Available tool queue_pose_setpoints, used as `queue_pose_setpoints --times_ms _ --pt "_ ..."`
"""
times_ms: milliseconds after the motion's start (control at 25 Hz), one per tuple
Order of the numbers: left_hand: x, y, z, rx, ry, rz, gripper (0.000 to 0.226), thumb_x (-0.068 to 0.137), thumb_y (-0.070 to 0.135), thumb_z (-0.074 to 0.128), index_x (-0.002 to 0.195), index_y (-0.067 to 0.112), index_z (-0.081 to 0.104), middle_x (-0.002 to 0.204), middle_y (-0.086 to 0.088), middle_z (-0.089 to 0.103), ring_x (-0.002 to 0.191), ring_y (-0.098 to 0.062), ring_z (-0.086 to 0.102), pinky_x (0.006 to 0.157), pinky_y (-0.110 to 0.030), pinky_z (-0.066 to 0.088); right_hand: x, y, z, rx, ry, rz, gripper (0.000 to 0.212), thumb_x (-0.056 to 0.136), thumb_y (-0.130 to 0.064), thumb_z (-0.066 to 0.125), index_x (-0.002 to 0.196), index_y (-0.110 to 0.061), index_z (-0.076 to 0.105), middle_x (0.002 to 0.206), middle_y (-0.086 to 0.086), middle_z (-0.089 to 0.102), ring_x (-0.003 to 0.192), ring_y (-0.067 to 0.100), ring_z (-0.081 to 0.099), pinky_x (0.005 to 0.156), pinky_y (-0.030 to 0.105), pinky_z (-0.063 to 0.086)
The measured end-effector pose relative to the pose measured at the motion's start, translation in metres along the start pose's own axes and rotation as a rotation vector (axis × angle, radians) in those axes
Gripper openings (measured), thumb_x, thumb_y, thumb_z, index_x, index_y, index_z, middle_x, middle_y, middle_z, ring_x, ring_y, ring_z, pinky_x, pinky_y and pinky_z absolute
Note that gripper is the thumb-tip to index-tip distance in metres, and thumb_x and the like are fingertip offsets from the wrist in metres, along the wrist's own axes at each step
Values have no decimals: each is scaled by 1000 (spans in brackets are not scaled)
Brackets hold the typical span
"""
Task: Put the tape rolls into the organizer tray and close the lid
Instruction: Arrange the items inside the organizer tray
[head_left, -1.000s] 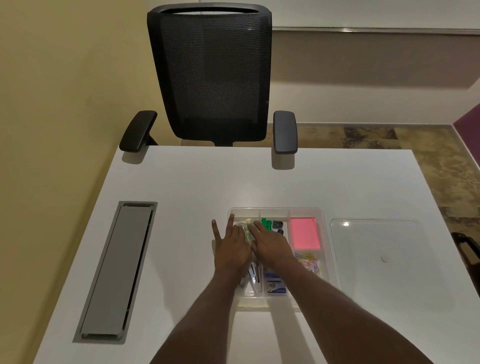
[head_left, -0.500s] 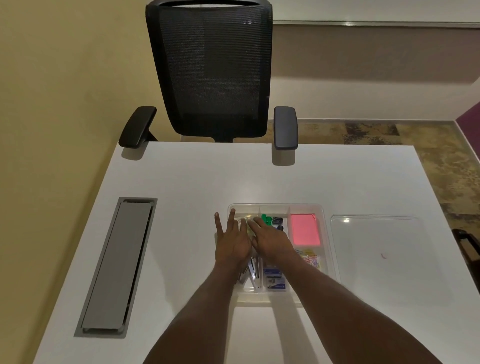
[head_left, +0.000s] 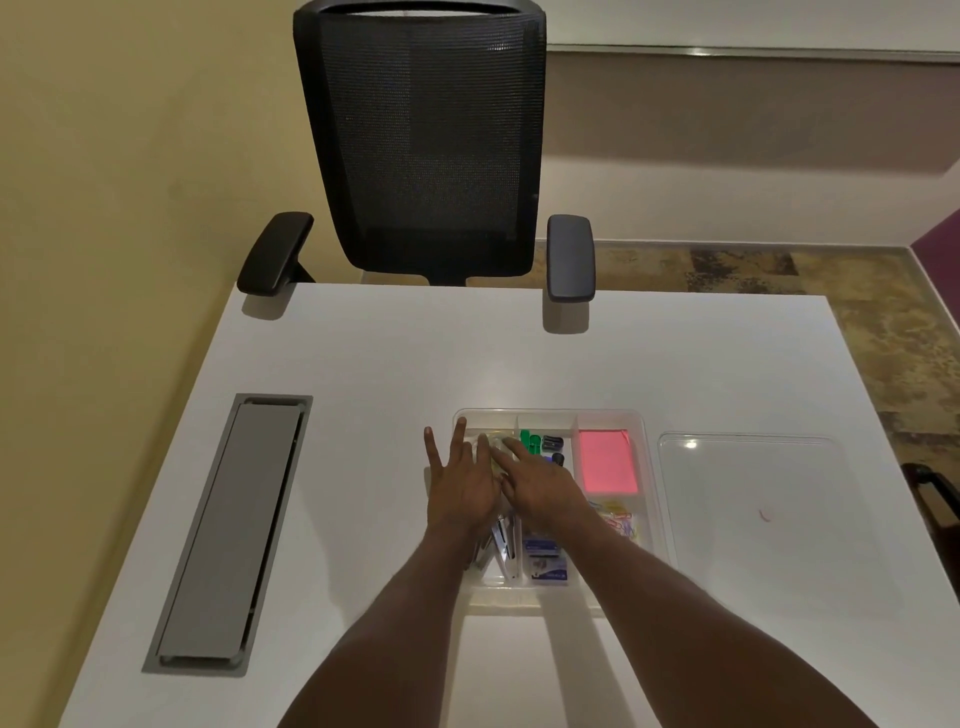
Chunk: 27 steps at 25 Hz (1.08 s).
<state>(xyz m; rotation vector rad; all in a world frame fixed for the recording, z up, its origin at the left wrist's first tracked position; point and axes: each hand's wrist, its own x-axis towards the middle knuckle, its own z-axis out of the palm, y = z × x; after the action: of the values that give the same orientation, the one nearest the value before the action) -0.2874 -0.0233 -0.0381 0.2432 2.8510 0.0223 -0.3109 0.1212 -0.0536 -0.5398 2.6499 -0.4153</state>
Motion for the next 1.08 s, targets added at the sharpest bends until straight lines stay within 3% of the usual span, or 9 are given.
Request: queue_pose_setpoints --times_ms 120,240,400,520,640,720,840,960,1080 --pt "0 -2 1 -68 -12 -10 68 106 47 29 164 12 19 171 -5 24 162 -27 -13 120 -72 -15 1 2 -4 -44 -13 -27 52 109 -45 32 158 -30 25 168 2 22 137 29 52 104 46 53" --pt "0 -2 -1 -54 5 -33 66 107 49 30 163 16 23 172 -4 24 162 -27 -10 120 -73 -9 0 4 -7 -118 24 -34 52 108 -45 31 156 -25 30 168 1 25 132 28 57 100 44 56" --pt "4 5 -1 -83 -17 -60 73 103 59 39 163 19 26 172 -4 24 161 -30 -16 118 -74 -16 -2 2 -8 -149 6 -29 53 107 -42 38 155 -21 32 167 3 26 125 28 62 96 44 58" --pt "6 5 0 -108 -10 -31 71 104 53 38 164 20 22 171 -1 25 160 -29 -20 118 -74 -19 -3 2 -13 -157 -32 -56 54 108 -37 42 158 -26 25 169 2 21 126 29 62 96 45 58" --pt "4 -3 -3 -106 32 -26 57 105 46 34 158 24 37 167 0 36 162 -26 -8 119 -73 -15 -5 -1 -18 -129 58 -46 45 106 -33 45 150 -21 40 158 5 42 118 27 66 89 43 60" --pt "0 -8 -3 -83 64 -72 43 103 37 43 142 23 56 159 -1 48 163 -25 8 121 -73 -6 -4 -5 -23 -136 169 -14 31 100 -23 54 130 -17 58 130 6 63 105 26 68 82 38 58" --pt "-8 -12 0 -47 52 -122 32 101 37 53 127 23 67 151 -3 56 159 -29 24 122 -73 -3 0 -10 -27 -239 154 -23 19 89 -10 61 107 -14 68 104 6 69 96 28 66 82 40 50" --pt "-12 -7 6 -54 -2 -90 29 100 38 56 119 22 72 140 -5 64 156 -32 31 121 -74 -4 3 -13 -23 -292 83 -17 16 86 -9 63 99 -12 72 100 9 72 99 32 66 88 42 49" --pt "-13 -1 8 -153 -9 -134 37 105 38 39 120 24 71 136 1 66 156 -27 29 122 -72 -7 7 -14 -16 -312 30 24 18 92 -13 59 106 -10 71 108 11 71 105 32 64 93 42 47"
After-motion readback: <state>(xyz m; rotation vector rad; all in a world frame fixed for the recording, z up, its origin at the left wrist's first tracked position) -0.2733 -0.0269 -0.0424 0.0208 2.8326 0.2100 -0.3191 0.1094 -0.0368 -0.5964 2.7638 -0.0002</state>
